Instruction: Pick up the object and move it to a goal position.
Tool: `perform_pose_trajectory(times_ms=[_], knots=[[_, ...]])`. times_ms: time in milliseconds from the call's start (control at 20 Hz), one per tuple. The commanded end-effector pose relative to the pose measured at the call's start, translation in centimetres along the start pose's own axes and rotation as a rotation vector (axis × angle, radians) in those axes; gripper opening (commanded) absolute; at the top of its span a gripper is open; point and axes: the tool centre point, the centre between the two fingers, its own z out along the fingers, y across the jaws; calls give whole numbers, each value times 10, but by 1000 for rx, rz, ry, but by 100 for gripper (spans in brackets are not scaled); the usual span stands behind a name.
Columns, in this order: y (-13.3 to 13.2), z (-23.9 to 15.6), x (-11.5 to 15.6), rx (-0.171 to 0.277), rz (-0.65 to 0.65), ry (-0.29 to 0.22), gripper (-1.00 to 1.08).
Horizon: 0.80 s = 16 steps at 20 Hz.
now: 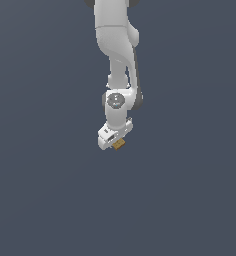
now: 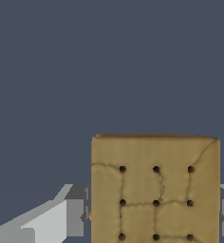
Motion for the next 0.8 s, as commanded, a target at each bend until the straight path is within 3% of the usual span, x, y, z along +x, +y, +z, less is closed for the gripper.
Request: perform_pose_trajectory(times_ms=[0,350,750], knots=[[7,-2,-1,-1,1,1,-100],[45,-14,-5,-1,1,1,-100],[113,-34,-13,0,1,1,-100]])
